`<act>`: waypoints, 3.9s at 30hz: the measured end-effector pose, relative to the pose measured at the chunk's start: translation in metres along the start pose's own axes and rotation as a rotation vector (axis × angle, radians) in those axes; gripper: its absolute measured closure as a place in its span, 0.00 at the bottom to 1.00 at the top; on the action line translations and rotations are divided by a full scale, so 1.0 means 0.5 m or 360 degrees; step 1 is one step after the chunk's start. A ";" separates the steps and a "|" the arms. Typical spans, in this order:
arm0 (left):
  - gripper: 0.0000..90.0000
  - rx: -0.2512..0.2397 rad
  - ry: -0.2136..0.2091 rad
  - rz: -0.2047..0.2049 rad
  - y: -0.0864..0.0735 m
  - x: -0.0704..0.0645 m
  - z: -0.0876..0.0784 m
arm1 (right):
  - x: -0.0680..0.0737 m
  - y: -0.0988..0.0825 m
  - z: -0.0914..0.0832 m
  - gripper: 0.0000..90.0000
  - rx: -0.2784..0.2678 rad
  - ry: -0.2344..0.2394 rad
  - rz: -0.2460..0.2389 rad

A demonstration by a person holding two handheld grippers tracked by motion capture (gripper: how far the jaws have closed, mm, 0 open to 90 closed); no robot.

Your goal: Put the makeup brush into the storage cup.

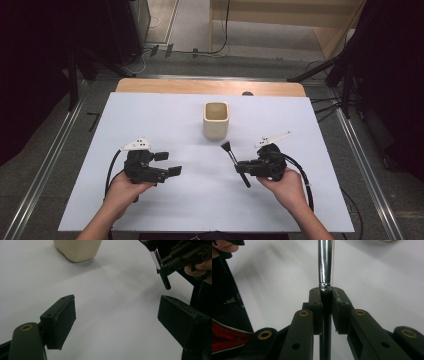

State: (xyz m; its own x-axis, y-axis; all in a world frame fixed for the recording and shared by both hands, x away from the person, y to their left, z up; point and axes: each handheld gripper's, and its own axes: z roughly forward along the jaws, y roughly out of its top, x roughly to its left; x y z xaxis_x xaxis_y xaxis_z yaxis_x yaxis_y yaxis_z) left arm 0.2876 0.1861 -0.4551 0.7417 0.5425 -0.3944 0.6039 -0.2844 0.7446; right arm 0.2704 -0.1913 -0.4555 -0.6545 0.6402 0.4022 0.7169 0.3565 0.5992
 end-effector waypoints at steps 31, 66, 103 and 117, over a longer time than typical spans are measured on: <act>0.19 -0.0069 -0.0015 -0.0044 0.025 -0.042 0.055 | 0.034 0.006 0.037 0.90 -0.0092 -0.0007 0.0059; 0.36 -0.0143 -0.0167 -0.0209 0.028 -0.077 0.106 | 0.084 0.007 0.095 0.89 -0.0266 0.0011 0.0086; 0.86 -0.0230 -0.0228 -0.0539 0.016 -0.058 0.126 | 0.106 0.002 0.128 0.89 -0.0396 0.0080 0.0186; 0.87 -0.0156 -0.0173 -0.0415 0.031 -0.057 0.115 | 0.104 0.002 0.121 0.52 -0.0490 0.0021 -0.0045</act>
State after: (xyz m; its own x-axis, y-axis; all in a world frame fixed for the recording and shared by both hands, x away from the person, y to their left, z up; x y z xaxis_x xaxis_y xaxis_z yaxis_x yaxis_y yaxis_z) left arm 0.2924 0.1206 -0.4633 0.5955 0.4980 -0.6304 0.7508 -0.0661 0.6572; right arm 0.2519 -0.1163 -0.4760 -0.6776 0.6234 0.3901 0.5932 0.1499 0.7909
